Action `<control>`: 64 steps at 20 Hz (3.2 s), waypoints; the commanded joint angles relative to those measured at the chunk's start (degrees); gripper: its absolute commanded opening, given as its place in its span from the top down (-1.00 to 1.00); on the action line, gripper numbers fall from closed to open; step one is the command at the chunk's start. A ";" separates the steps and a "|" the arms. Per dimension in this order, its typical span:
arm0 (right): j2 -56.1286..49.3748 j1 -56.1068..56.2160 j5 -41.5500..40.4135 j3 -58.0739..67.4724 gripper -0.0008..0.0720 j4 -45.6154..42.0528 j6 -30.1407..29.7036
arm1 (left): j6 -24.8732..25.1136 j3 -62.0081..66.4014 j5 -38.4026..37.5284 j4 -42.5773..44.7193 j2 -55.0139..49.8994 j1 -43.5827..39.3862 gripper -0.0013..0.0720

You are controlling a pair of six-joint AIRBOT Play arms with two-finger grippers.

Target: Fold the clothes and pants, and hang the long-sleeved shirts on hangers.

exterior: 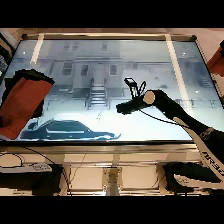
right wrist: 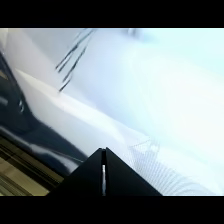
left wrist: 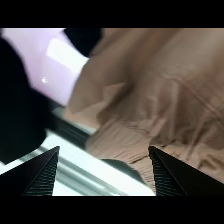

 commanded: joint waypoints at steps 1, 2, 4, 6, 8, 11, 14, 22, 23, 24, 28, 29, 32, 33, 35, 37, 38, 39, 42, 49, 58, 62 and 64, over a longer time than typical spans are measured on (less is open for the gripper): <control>-0.02 0.04 -0.46 -0.02 0.96 0.28 0.02 | 4.46 0.26 0.09 -3.26 -1.81 0.04 -0.76; -0.02 0.04 -0.44 -0.02 0.95 0.33 0.02 | 4.46 0.26 0.72 -4.61 -2.56 0.04 -0.76; -0.02 0.04 -0.37 -0.02 0.95 0.33 0.04 | 4.70 0.26 2.29 -6.99 -3.52 -0.20 -0.73; -0.02 0.04 -0.44 -0.02 0.96 0.33 0.02 | 5.27 0.28 3.67 -6.54 -3.72 -0.59 -0.40; -0.02 0.04 -0.59 -0.02 0.96 0.31 0.02 | 5.33 0.28 3.96 -6.51 -3.72 -0.57 0.20; -0.02 0.04 -0.55 -0.02 0.96 0.33 0.02 | 5.29 0.37 2.54 -6.88 -3.02 -0.94 0.89; 0.04 0.02 -0.31 0.00 0.95 -0.24 -1.11 | 5.33 2.86 0.81 -8.11 1.22 -4.37 0.89; 0.11 -1.18 15.98 13.29 0.90 -14.34 -11.61 | 11.58 39.54 -26.18 -18.25 7.43 -40.04 0.89; 0.11 -2.93 16.00 13.81 0.90 -14.88 -13.07 | 11.72 43.23 -27.41 -18.58 6.32 -46.36 0.90; 0.24 -5.01 16.31 13.75 0.90 -14.86 -14.62 | 11.74 45.44 -26.71 -18.56 5.14 -52.54 0.89; 2.82 -15.54 21.88 13.73 0.79 -14.78 -19.17 | 12.17 46.93 -20.87 -18.49 -1.88 -70.90 0.89; 4.17 -18.49 22.95 13.73 0.79 -14.71 -20.04 | 12.17 47.06 -19.82 -18.51 -4.24 -74.16 0.89; 9.01 -26.82 25.44 13.73 0.75 -13.38 -22.62 | 15.78 47.04 -18.91 -18.36 -8.61 -81.40 0.89; 10.86 -29.46 26.32 13.73 0.75 -11.87 -24.13 | 17.11 47.06 -19.02 -17.66 -8.76 -83.12 0.89; 14.03 -33.38 29.11 13.70 0.67 -7.28 -29.42 | 17.77 47.04 -19.98 -14.47 -8.09 -85.13 0.89; 15.69 -34.77 33.97 13.31 0.23 -0.33 -37.94 | 17.75 47.04 -24.37 -13.79 -7.45 -85.22 0.89; 15.93 -34.60 36.11 12.26 0.23 3.80 -42.95 | 17.70 47.01 -26.10 -13.79 -7.32 -84.78 0.89; 15.85 -33.86 37.73 10.36 0.23 8.07 -46.86 | 17.18 46.97 -26.58 -13.79 -7.21 -84.41 0.89; 15.74 -29.31 34.53 1.55 -0.73 6.99 -53.96 | 17.40 46.97 -26.58 -13.77 -7.04 -84.26 0.89; 11.04 -15.72 1.86 -4.61 -0.95 -4.63 -68.91 | 20.94 45.55 -34.99 -13.75 -2.47 -85.20 0.89; 5.79 -4.96 -9.33 -3.80 -0.74 -7.39 -78.07 | 23.98 40.13 -40.63 -13.86 8.35 -86.23 0.89; 5.77 -2.69 -8.59 -3.76 -0.74 -3.15 -78.99 | 23.98 40.13 -42.10 -14.86 6.54 -86.40 0.89; 5.77 -1.29 -6.38 -3.76 -0.74 0.04 -78.97 | 23.98 40.13 -42.18 -14.88 5.88 -86.40 0.89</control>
